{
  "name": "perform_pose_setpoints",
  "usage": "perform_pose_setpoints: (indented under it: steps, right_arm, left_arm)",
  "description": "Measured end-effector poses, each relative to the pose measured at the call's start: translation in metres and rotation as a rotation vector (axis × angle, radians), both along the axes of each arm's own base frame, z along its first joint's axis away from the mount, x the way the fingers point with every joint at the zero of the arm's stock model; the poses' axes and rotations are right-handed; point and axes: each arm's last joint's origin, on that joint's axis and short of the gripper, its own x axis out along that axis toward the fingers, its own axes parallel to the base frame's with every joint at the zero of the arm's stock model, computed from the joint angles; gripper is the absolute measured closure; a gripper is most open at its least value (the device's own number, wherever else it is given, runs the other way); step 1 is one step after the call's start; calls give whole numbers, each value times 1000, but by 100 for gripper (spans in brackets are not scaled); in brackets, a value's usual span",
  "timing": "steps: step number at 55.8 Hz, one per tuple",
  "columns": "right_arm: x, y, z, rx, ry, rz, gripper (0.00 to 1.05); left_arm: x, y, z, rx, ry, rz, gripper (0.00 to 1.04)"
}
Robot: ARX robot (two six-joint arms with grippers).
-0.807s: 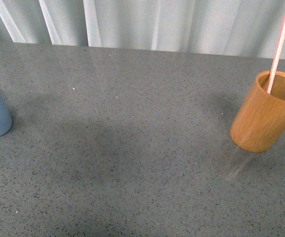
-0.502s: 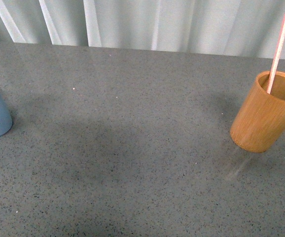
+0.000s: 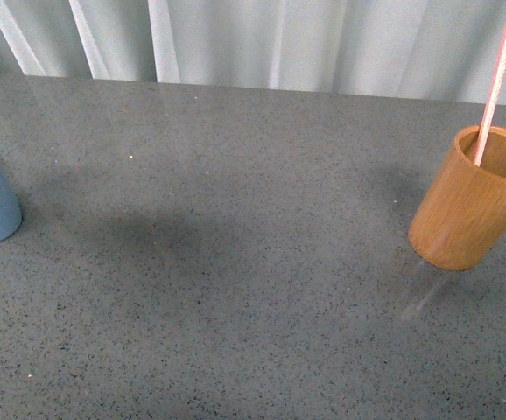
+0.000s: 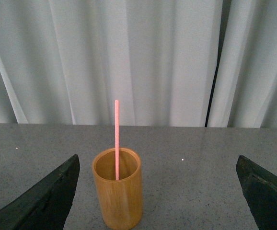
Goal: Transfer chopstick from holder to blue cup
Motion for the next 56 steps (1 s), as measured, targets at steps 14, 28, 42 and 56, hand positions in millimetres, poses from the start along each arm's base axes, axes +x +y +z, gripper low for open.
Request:
perform_pose_setpoints:
  steps: [14, 28, 42, 56]
  right_arm:
    - [0, 0, 0, 0, 0, 0, 10]
    - [0, 0, 0, 0, 0, 0, 10]
    - [0, 0, 0, 0, 0, 0, 10]
    - [0, 0, 0, 0, 0, 0, 10]
  left_arm:
    - [48, 19, -35, -16, 179, 97, 7]
    - [83, 27, -47, -12, 226, 161, 7]
    - [106, 44, -56, -25, 271, 247, 7]
    - [115, 59, -59, -39, 292, 309, 7]
